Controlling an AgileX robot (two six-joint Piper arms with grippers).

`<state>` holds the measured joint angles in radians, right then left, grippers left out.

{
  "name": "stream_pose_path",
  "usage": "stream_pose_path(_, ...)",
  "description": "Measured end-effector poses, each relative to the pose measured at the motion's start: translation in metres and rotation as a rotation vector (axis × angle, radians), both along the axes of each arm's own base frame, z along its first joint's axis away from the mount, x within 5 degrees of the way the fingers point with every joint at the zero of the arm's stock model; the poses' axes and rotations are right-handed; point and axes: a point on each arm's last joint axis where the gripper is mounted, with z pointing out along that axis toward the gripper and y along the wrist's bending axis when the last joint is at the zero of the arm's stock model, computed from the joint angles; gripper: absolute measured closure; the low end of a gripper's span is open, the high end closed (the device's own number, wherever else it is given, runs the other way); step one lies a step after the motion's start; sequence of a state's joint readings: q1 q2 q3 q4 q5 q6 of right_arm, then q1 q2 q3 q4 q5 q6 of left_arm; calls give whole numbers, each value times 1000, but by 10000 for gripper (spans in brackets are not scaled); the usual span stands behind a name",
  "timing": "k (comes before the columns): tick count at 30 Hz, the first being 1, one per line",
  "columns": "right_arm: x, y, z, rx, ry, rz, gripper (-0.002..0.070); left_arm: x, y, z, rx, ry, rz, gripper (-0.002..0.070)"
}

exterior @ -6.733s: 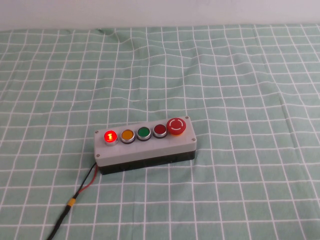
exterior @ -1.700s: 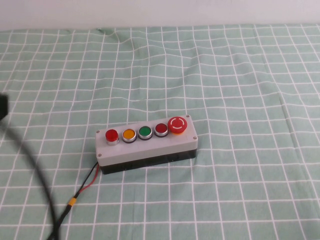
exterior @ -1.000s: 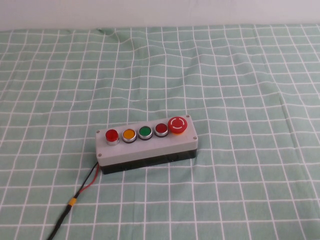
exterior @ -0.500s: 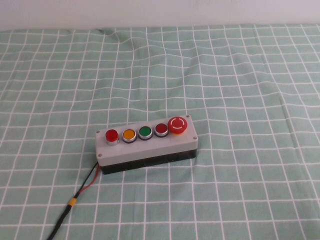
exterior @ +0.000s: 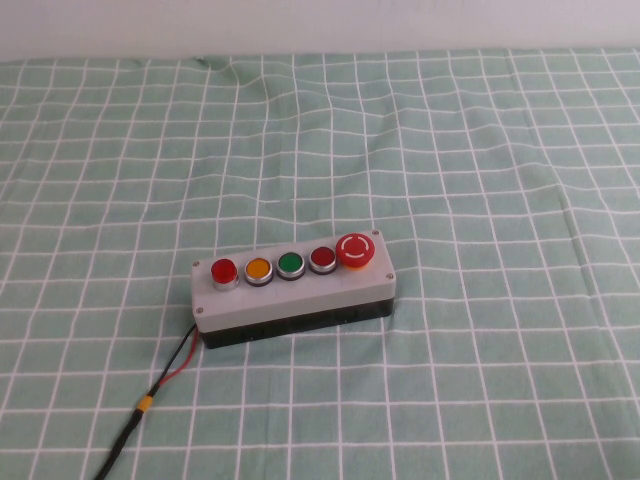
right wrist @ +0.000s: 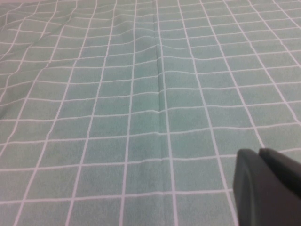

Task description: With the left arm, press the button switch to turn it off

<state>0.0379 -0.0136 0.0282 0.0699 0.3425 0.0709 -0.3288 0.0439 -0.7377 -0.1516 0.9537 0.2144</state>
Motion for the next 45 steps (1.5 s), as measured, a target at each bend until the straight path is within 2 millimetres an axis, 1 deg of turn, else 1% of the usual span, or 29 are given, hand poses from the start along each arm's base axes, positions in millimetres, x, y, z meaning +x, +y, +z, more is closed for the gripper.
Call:
stream_pose_path(4,0,0,0,0,0,0,694,16,-5,-15,-8,5,10,677)
stream_pose_path(7,0,0,0,0,0,0,694,31,-9,-32,-19,0,22,677)
stream_pose_path(10,0,0,0,0,0,0,694,50,-13,-57,-25,-10,45,677)
stream_pose_path(14,0,0,0,0,0,0,694,71,-17,-100,-6,-5,78,677)
stream_pose_path(19,0,0,0,0,0,0,694,84,-19,-142,-51,4,105,677)
stream_pose_path(22,0,0,0,0,0,0,694,86,-20,-156,-98,5,118,677)
stream_pose_path(25,0,0,0,0,0,0,694,87,-20,-160,-117,0,123,677)
stream_pose_path(31,0,0,0,0,0,0,694,87,-19,-160,-117,-12,124,677)
stream_pose_path(38,0,0,0,0,0,0,694,85,-15,-163,-63,-26,182,677)
stream_pose_path(45,0,0,0,0,0,0,694,84,-11,-170,-8,37,228,677)
